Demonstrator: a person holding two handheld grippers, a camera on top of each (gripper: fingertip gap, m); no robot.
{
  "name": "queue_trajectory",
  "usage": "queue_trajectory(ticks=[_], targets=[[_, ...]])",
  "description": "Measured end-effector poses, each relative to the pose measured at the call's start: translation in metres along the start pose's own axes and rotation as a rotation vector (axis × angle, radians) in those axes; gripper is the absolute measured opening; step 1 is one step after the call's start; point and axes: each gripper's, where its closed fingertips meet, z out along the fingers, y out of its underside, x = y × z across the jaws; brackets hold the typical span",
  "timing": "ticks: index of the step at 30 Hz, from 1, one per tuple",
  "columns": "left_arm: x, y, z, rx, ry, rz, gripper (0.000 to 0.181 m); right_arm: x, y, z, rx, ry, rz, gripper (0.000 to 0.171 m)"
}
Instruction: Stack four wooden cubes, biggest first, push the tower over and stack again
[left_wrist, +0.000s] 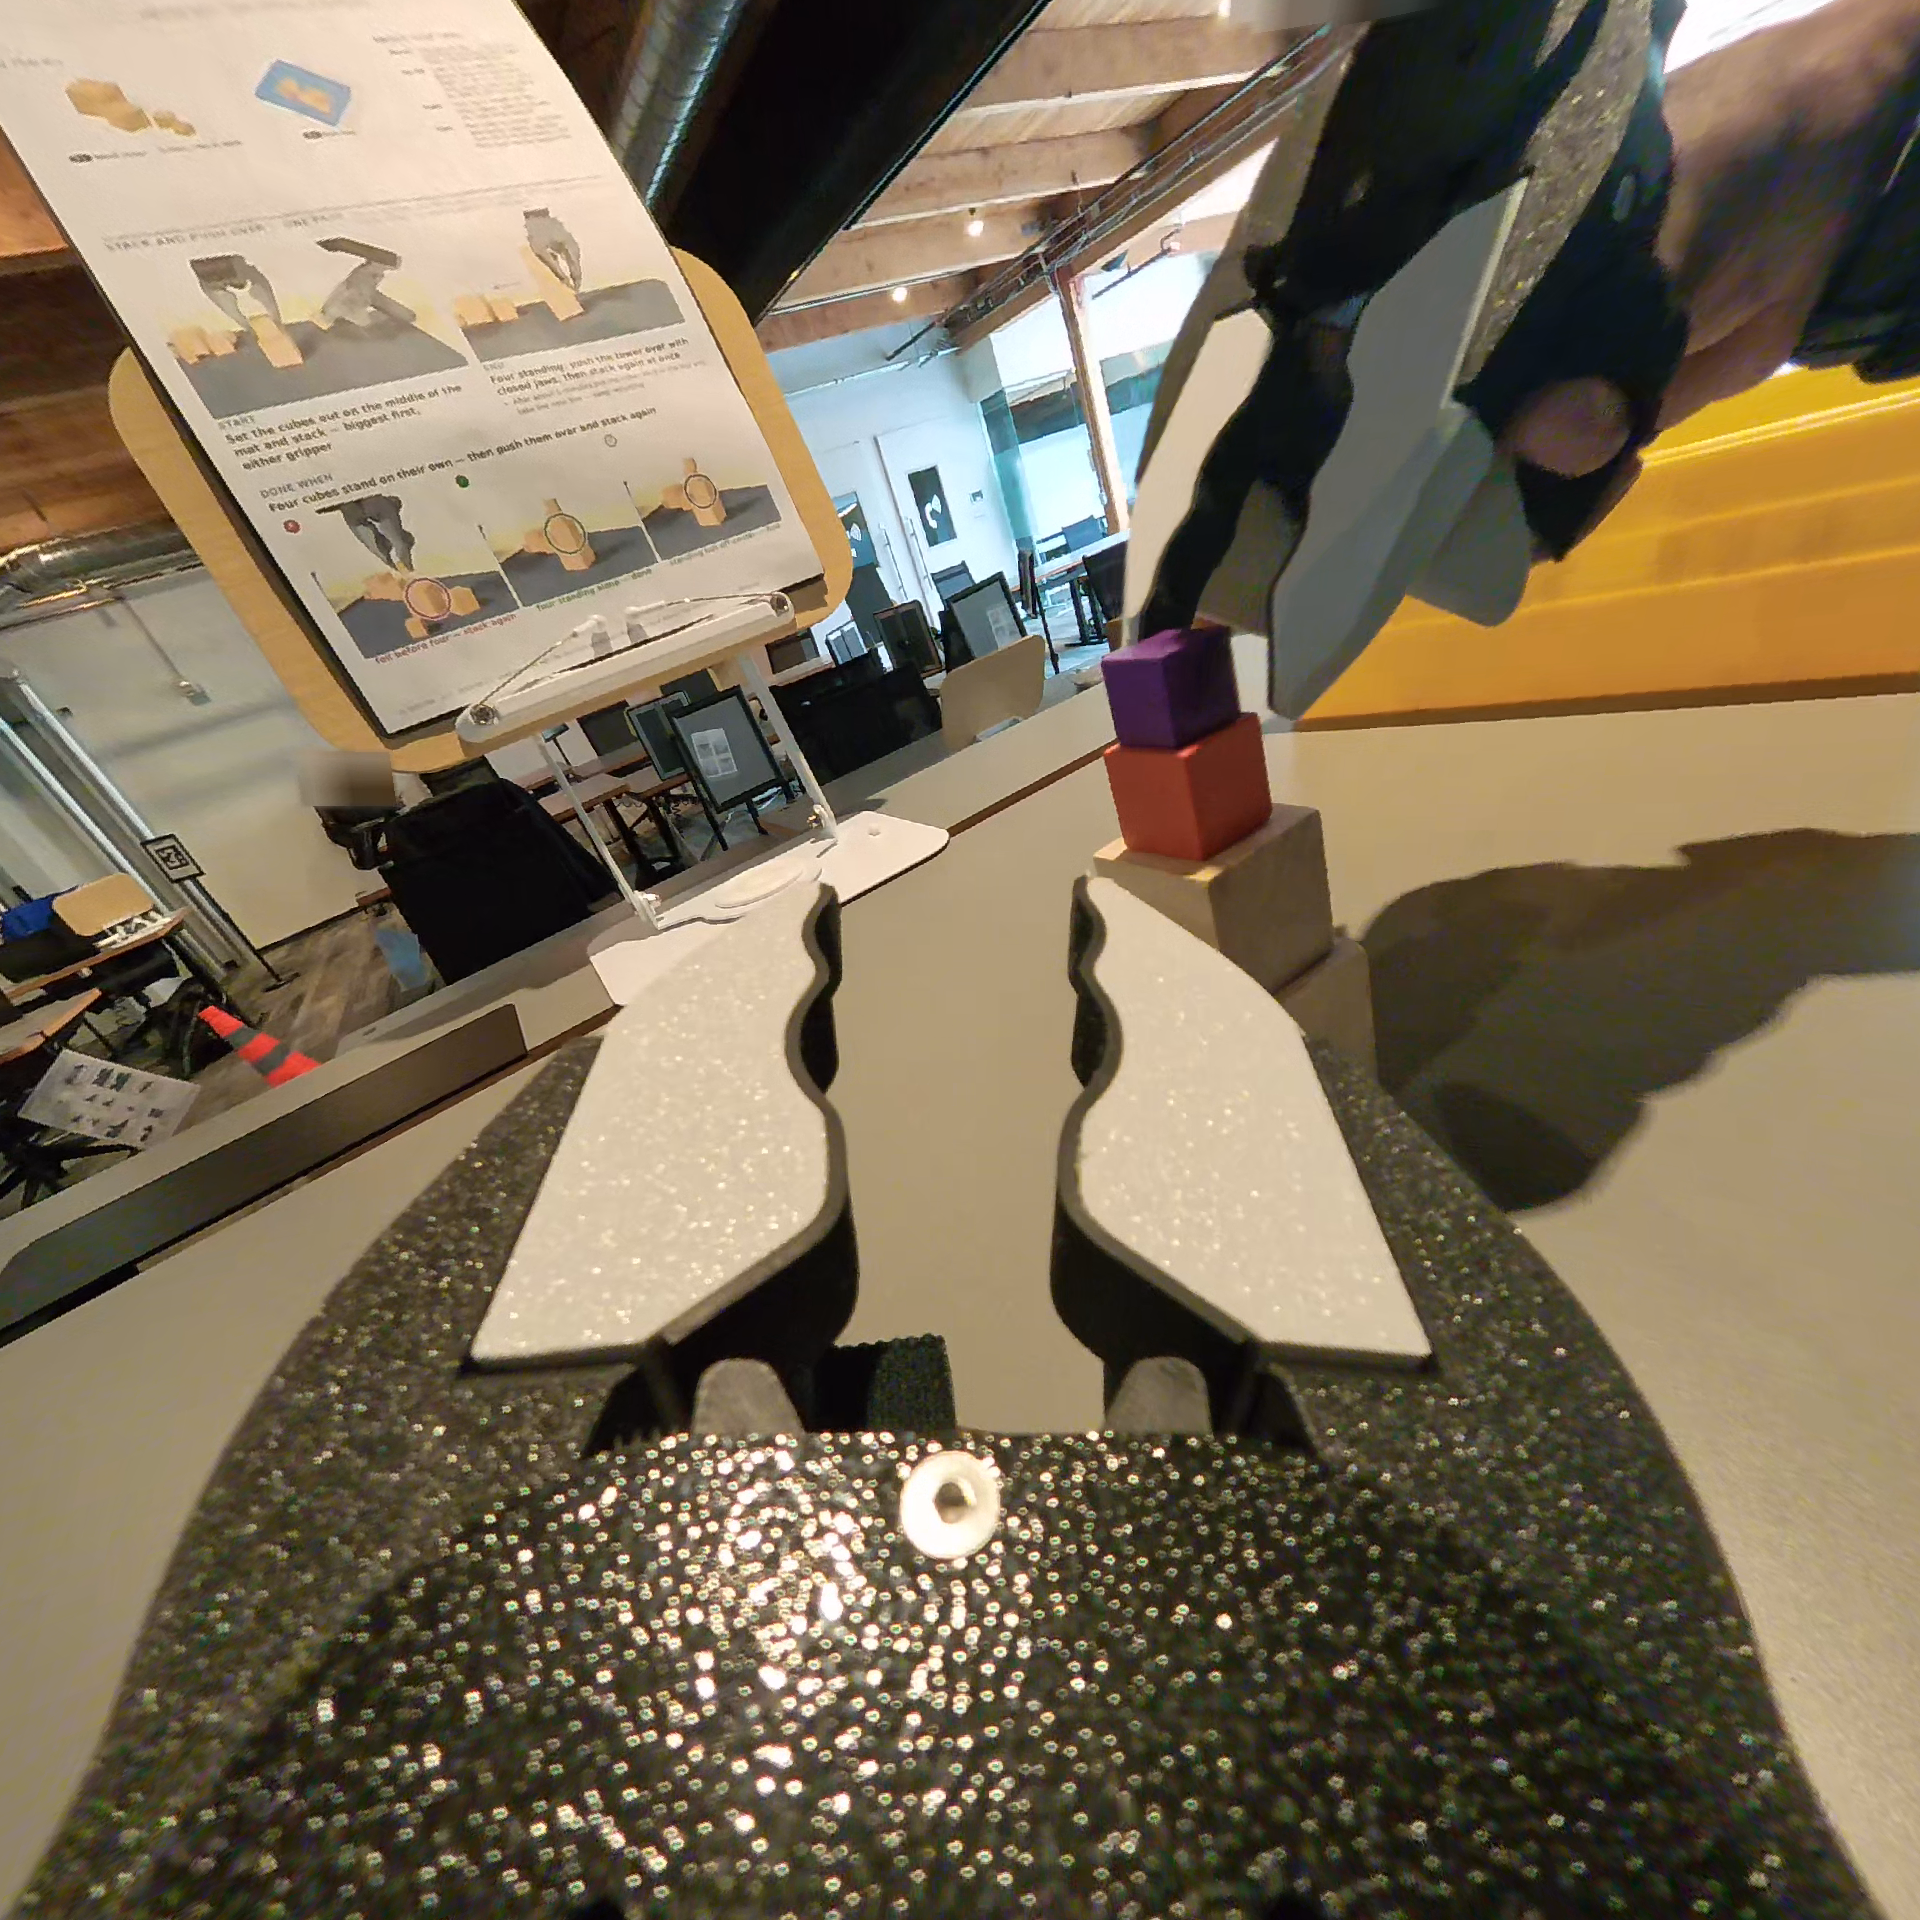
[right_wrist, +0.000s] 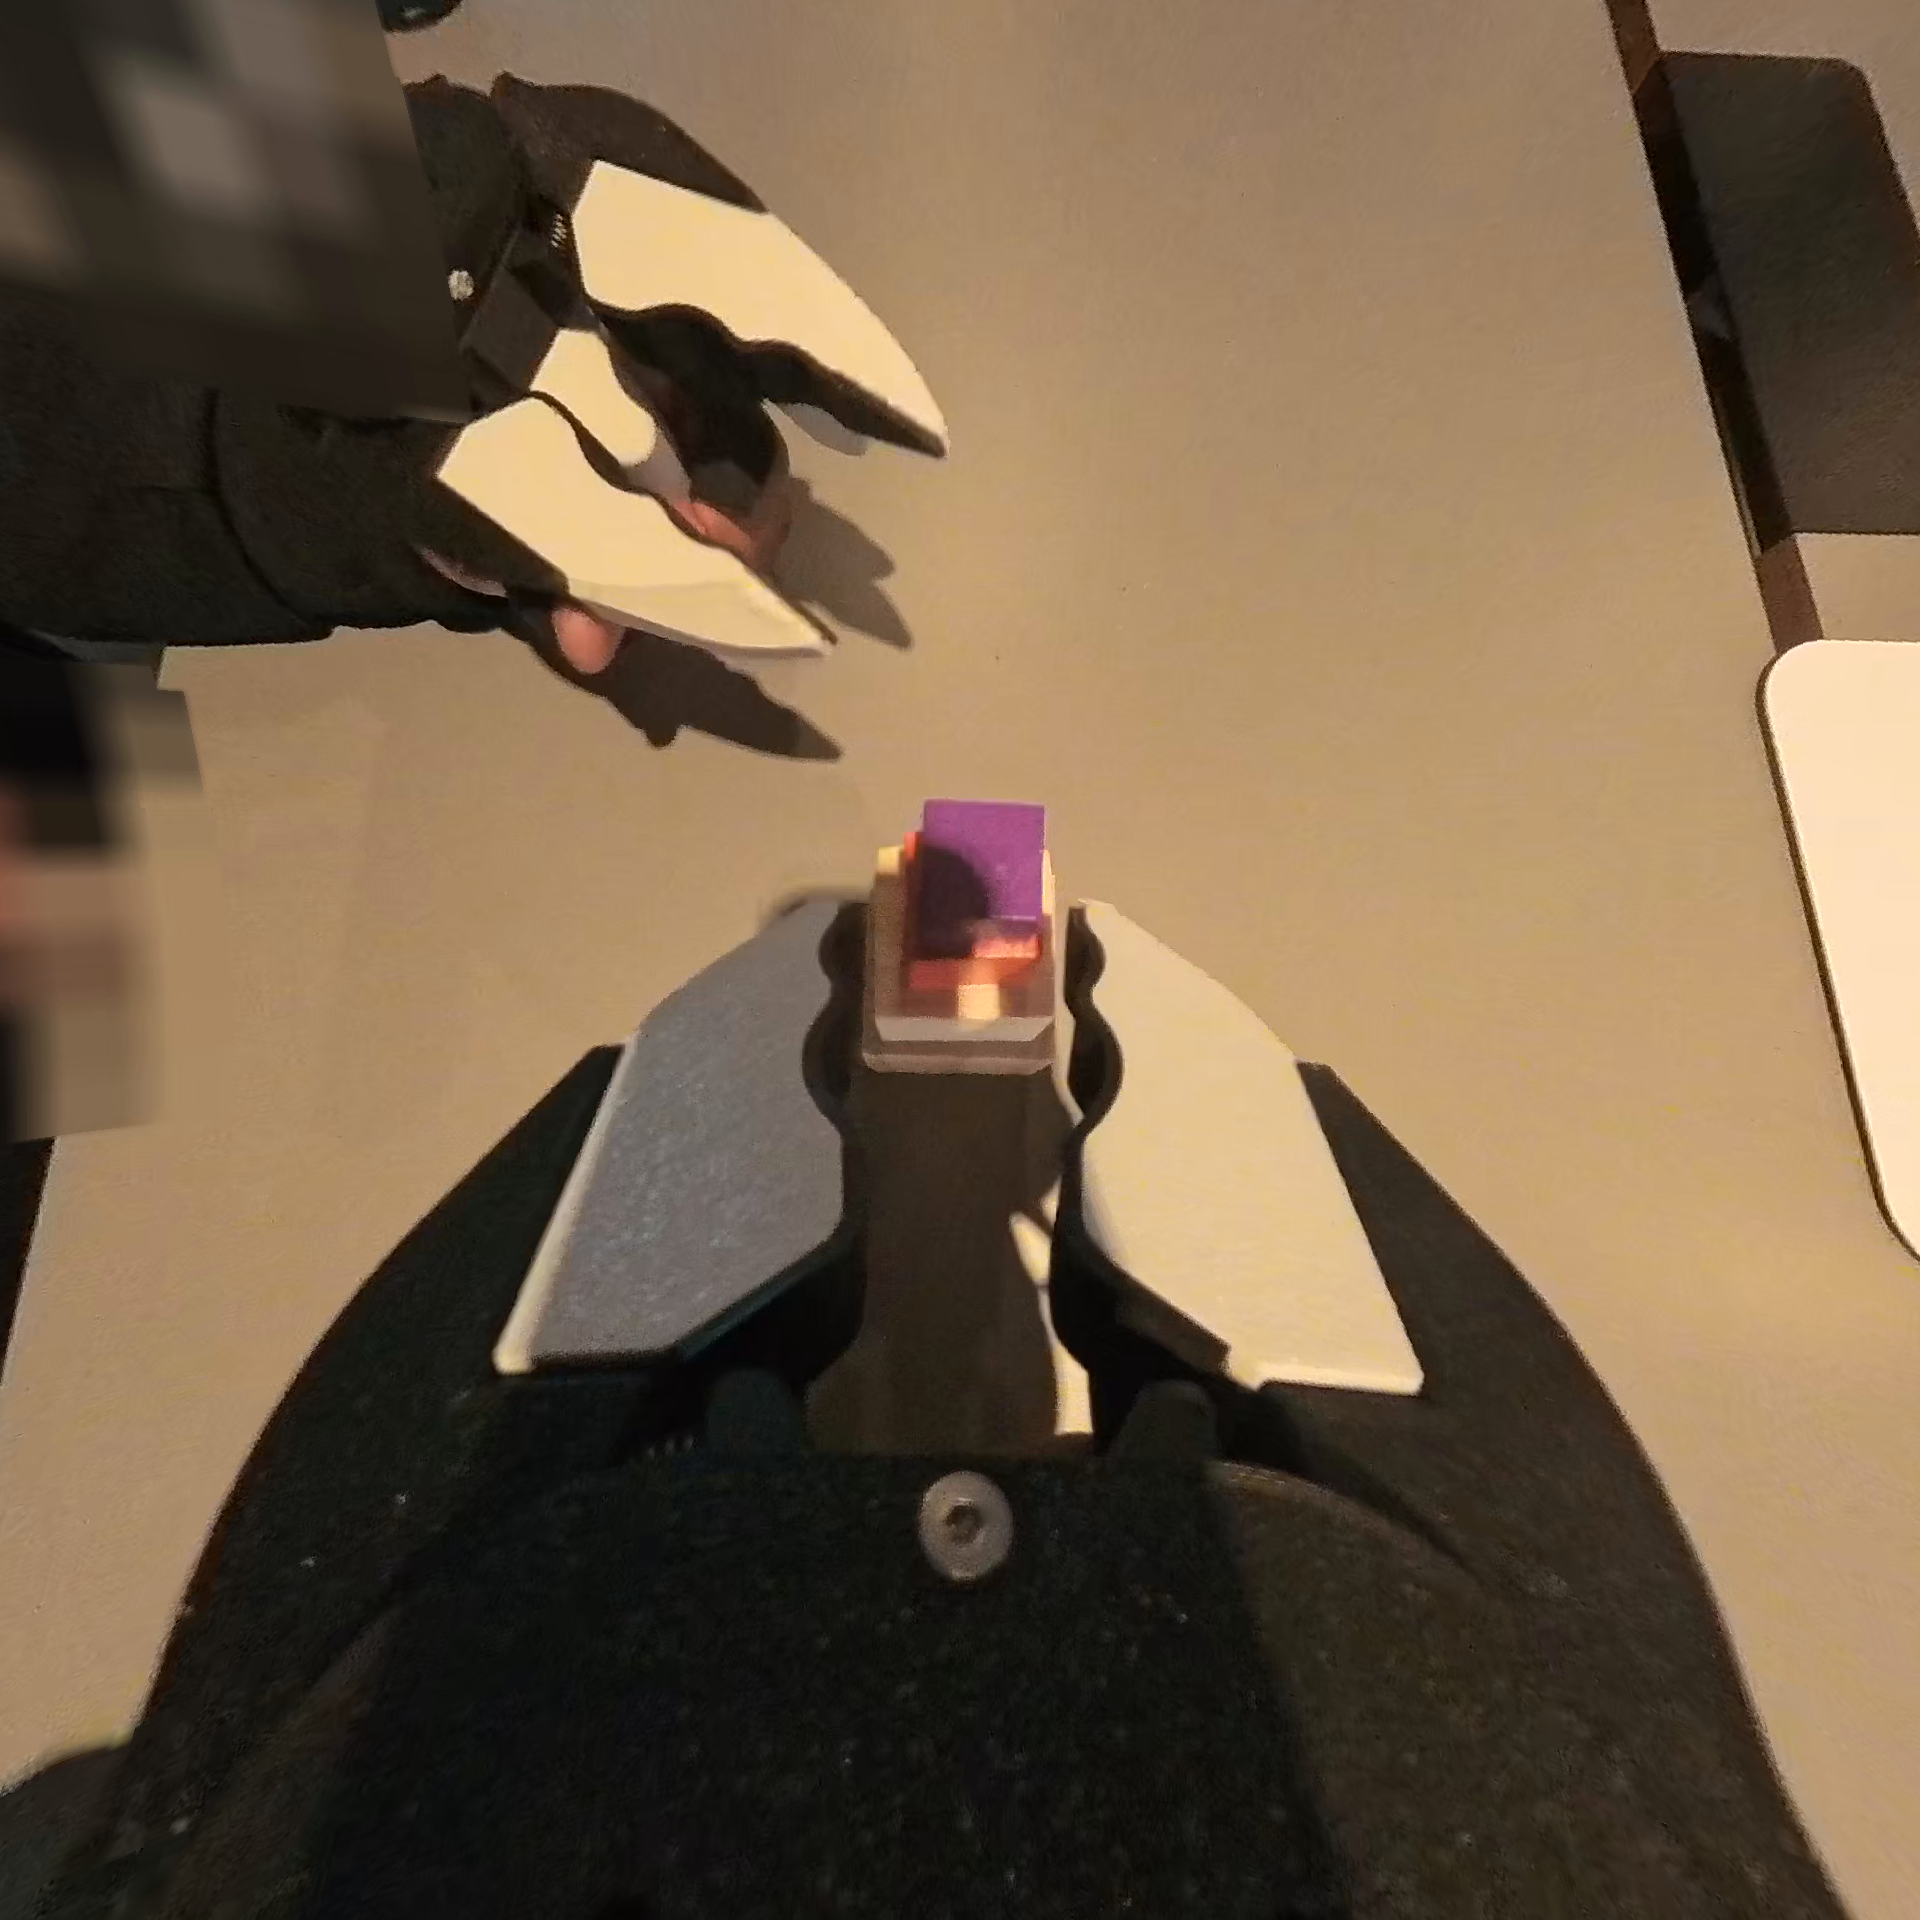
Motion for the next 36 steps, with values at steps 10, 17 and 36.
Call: queue_trajectory(ticks=[10,17,36], targets=[[0.012,0.002,0.002,-0.016,0.075,0.023,0.043,0.001,0.042,-0.019,0.251,0.147,0.154,0.040],[0.009,0.012,0.009,-0.094,0.056,-0.007,0.018,0.028,0.095,-0.040,0.477,0.484,0.301,0.025],[0.048,0.043,0.046,-0.482,-0.004,-0.287,0.000,0.010,0.110,-0.112,0.699,0.796,0.305,0.000]])
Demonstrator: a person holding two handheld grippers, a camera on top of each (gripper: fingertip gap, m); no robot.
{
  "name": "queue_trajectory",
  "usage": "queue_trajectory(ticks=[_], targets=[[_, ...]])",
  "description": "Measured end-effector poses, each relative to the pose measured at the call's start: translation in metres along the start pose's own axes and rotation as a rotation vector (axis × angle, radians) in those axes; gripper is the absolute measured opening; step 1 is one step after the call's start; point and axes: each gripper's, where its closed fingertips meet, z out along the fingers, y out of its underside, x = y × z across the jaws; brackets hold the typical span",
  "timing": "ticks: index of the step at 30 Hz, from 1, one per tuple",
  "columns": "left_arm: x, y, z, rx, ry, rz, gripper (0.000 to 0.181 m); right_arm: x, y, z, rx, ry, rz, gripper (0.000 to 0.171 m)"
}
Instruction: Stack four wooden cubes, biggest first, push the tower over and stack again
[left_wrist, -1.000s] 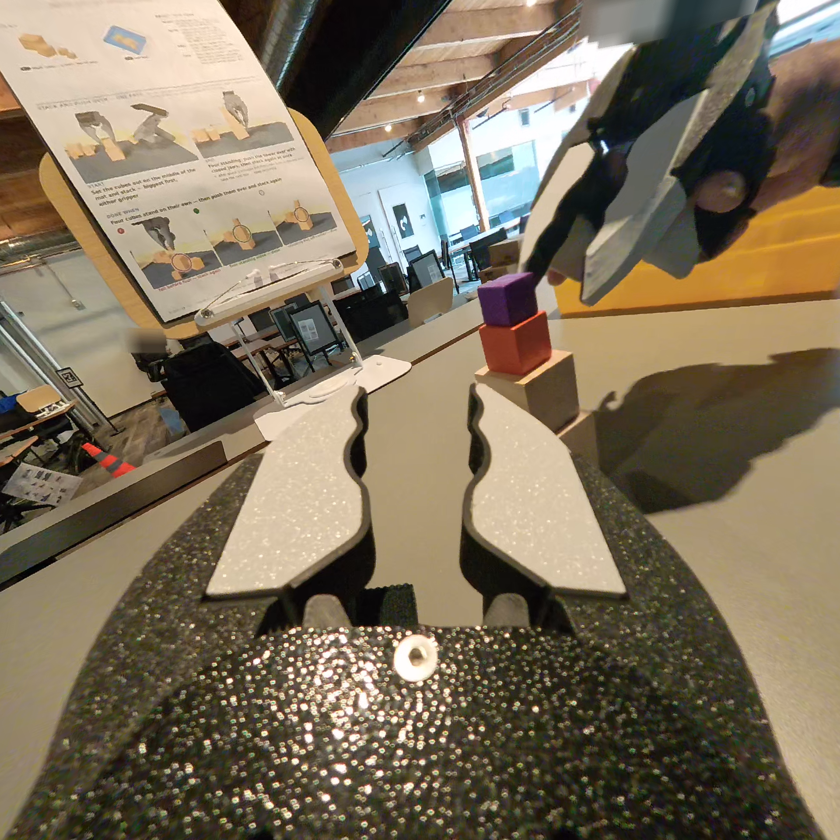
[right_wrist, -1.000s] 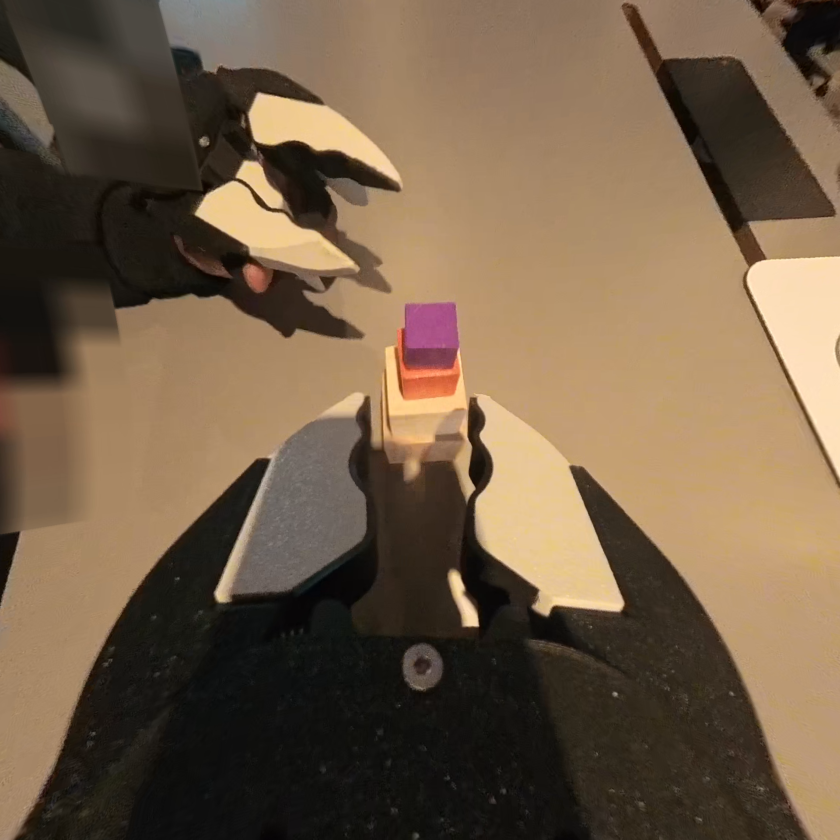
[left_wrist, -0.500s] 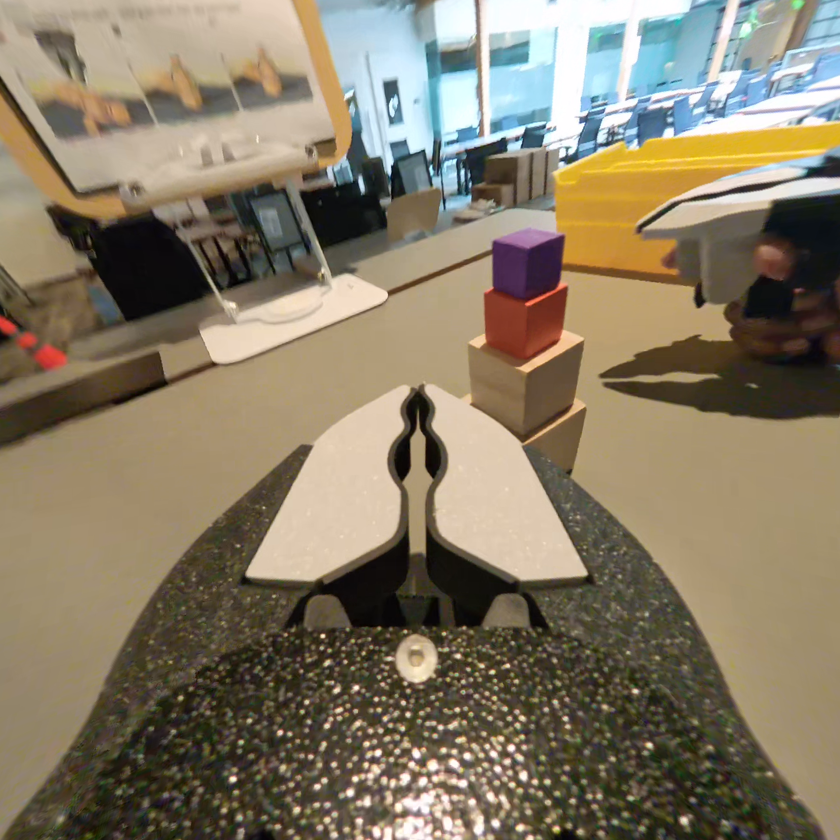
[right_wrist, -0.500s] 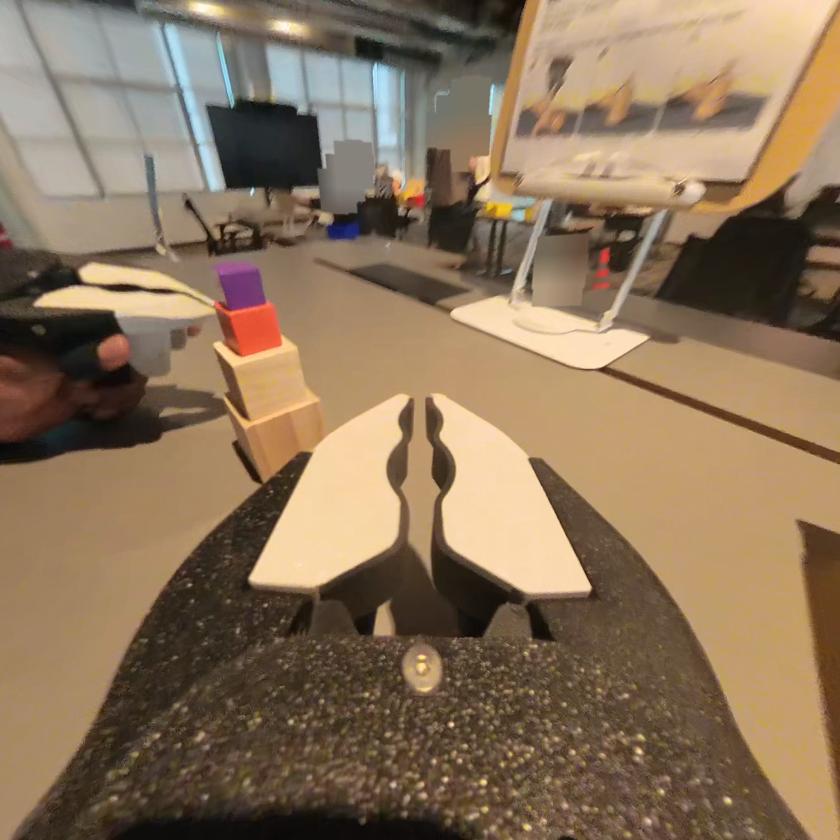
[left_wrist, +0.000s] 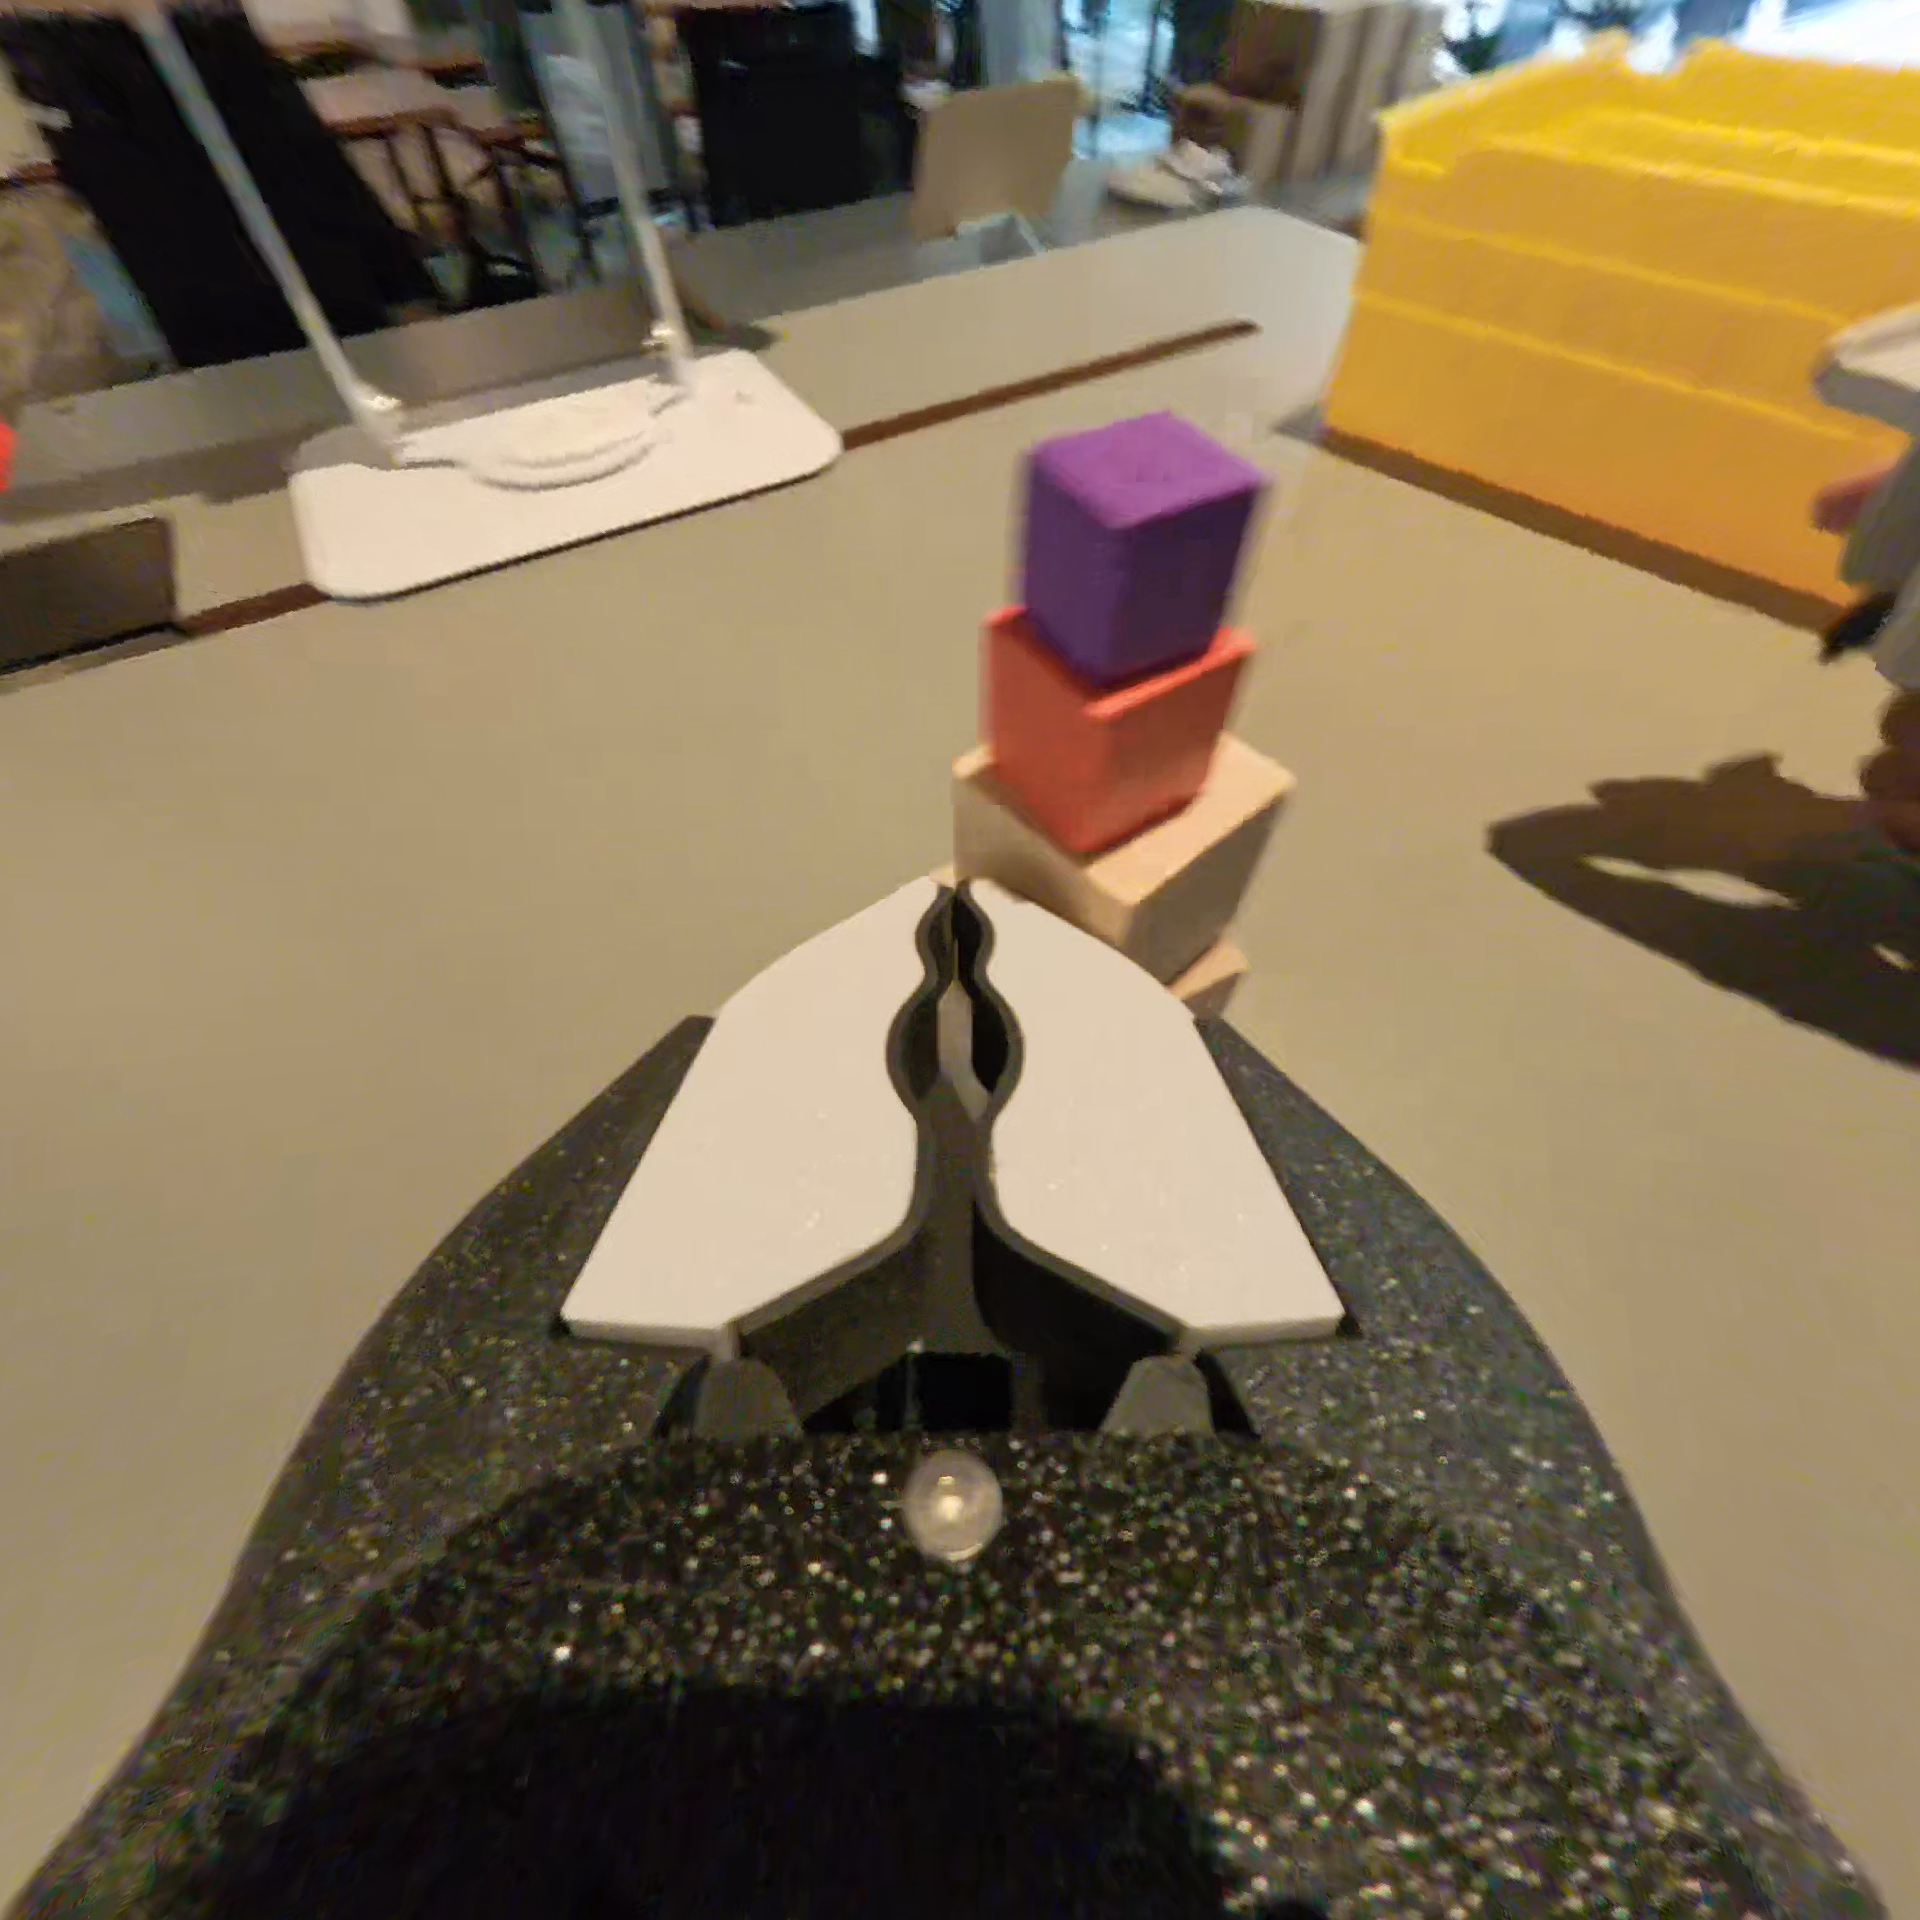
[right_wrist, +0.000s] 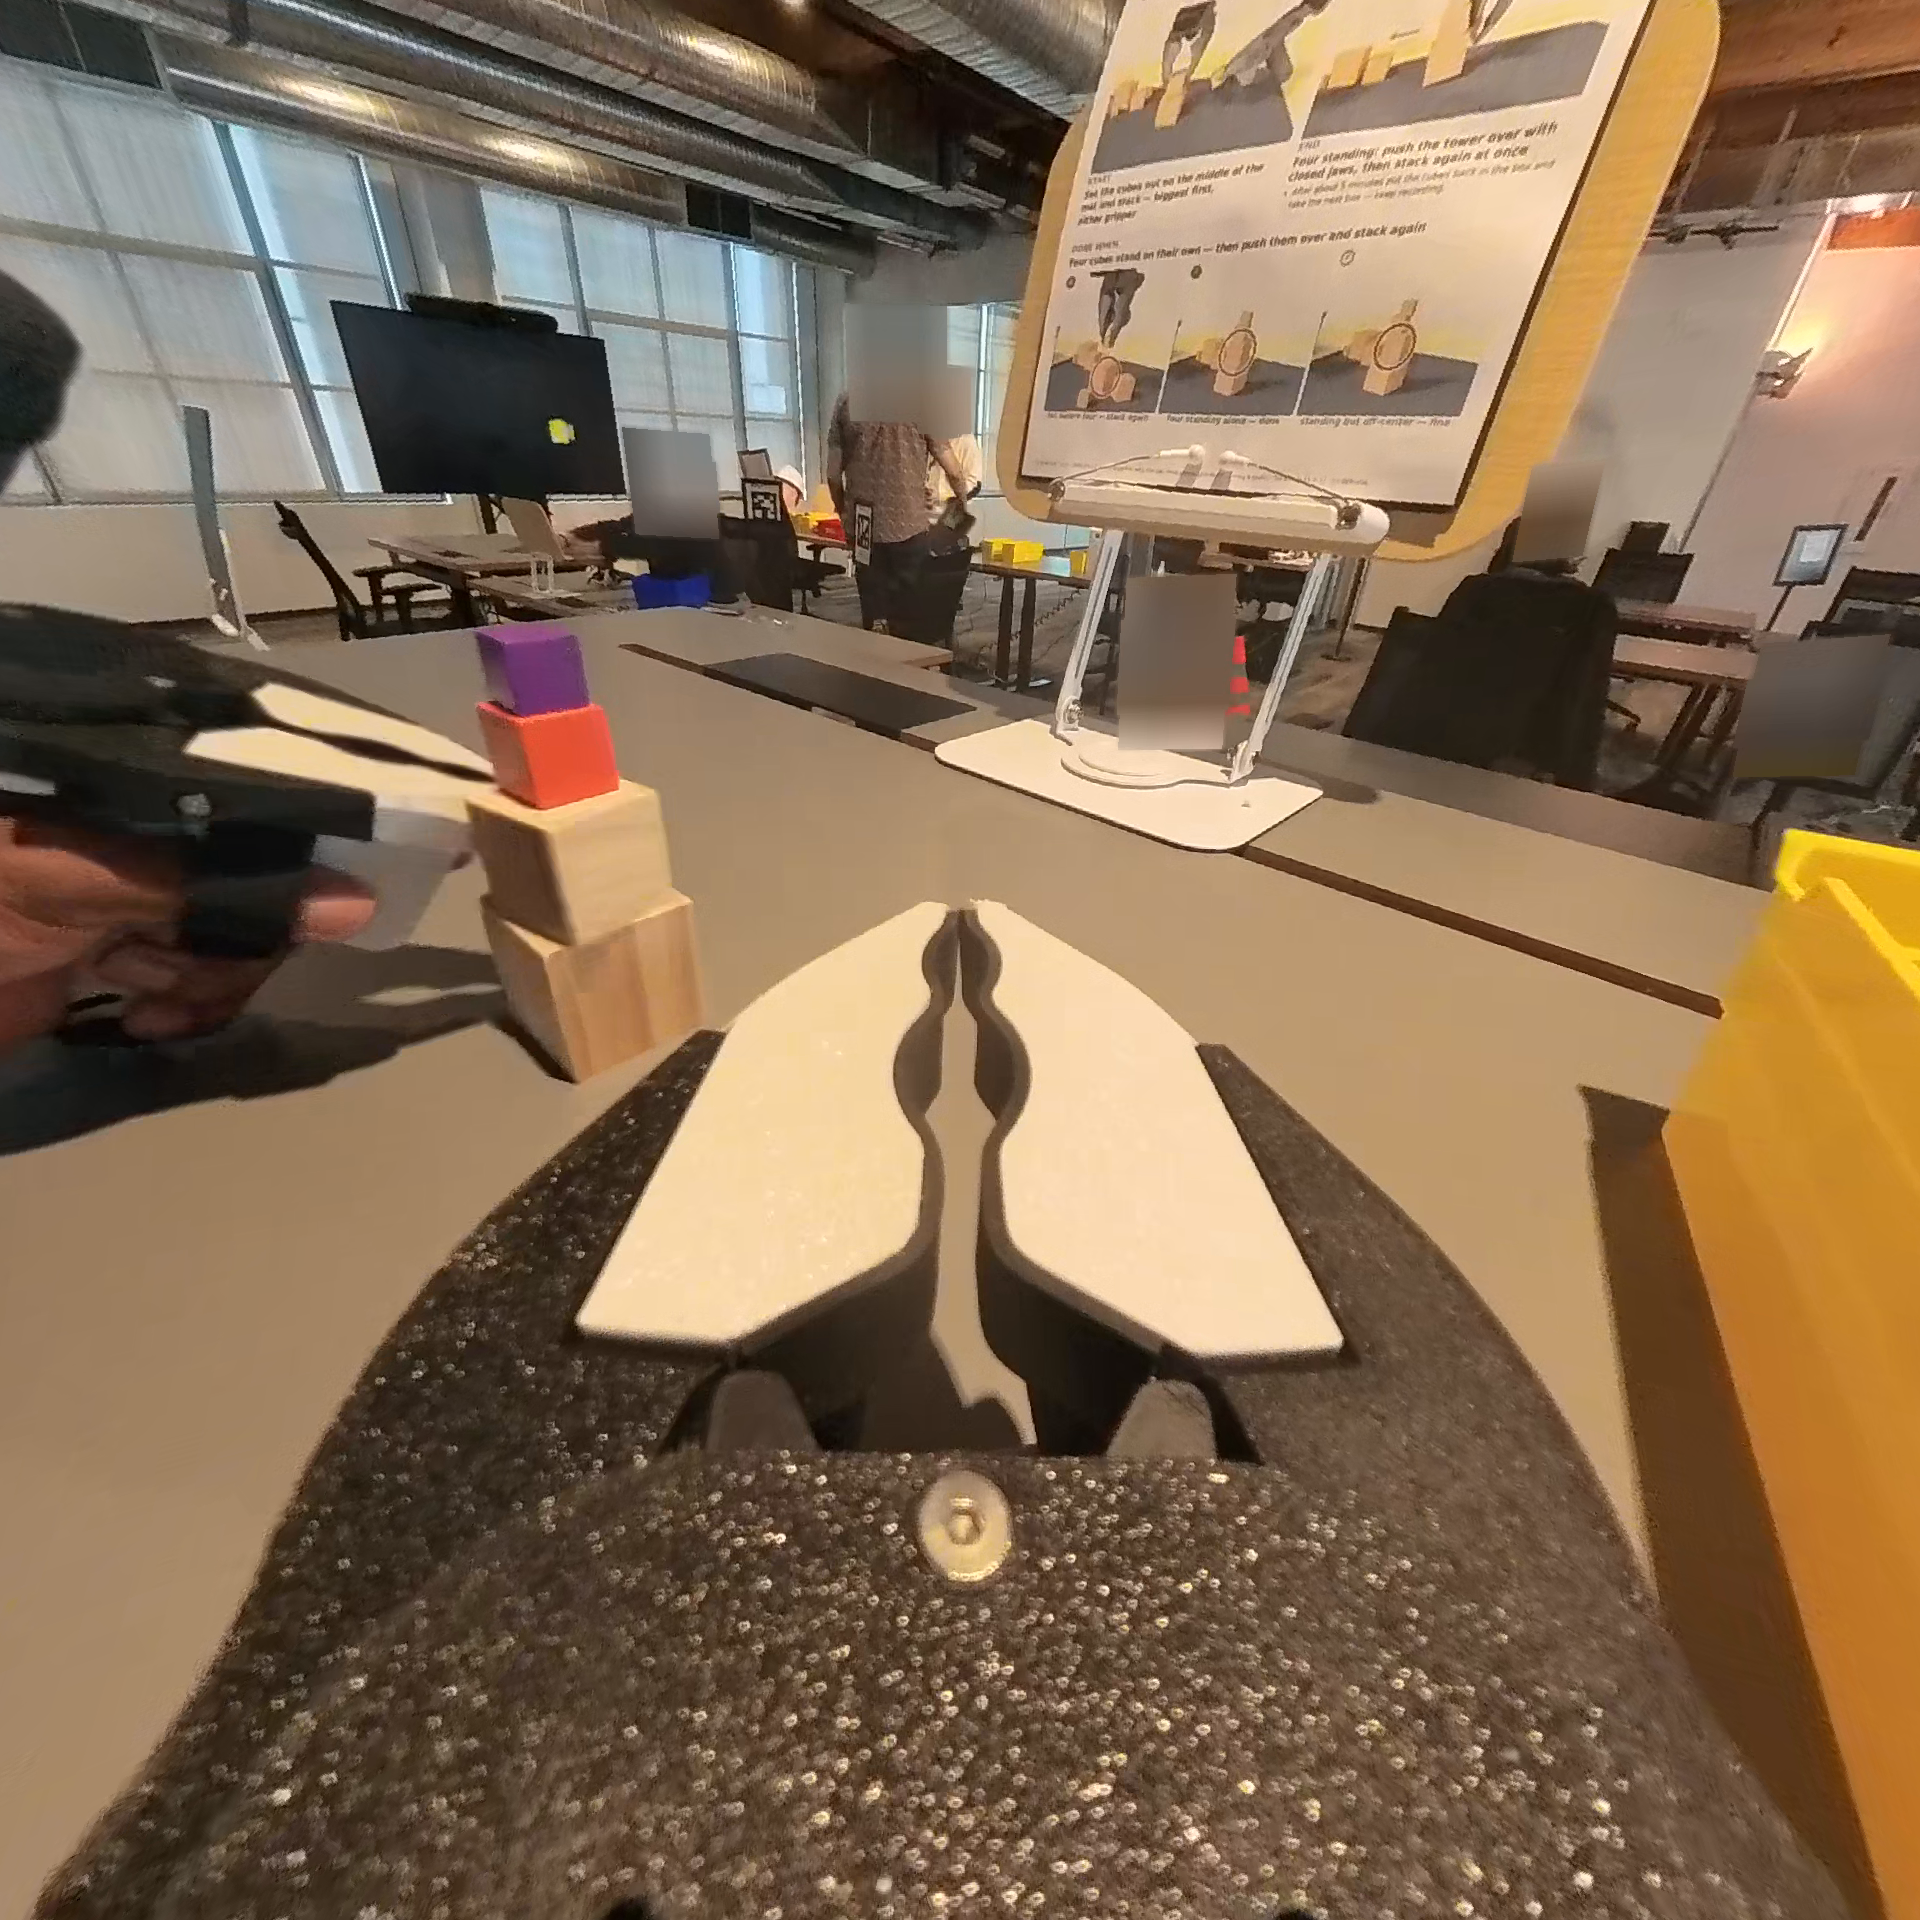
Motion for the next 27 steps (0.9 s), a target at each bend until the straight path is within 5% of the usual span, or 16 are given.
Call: queue_trajectory(ticks=[6,14,19,23,27], targets=[[0.060,-0.030,-0.003,0.065,0.086,0.270,0.000,0.004,-0.004,-0.007,0.022,0.009,0.017,0.000],[0.030,-0.006,-0.031,0.100,-0.070,0.179,0.000,0.027,0.004,-0.040,-0.033,0.098,-0.035,0.000],[0.027,0.002,-0.040,0.134,-0.087,0.160,0.012,0.039,0.003,-0.058,-0.022,0.134,0.029,0.003],[0.050,0.007,-0.024,0.017,0.027,0.100,0.036,0.033,0.002,-0.061,-0.018,0.102,0.024,0.004],[0.070,0.001,-0.003,-0.196,0.066,0.243,0.062,0.024,0.003,-0.065,-0.028,0.065,-0.023,0.004]])
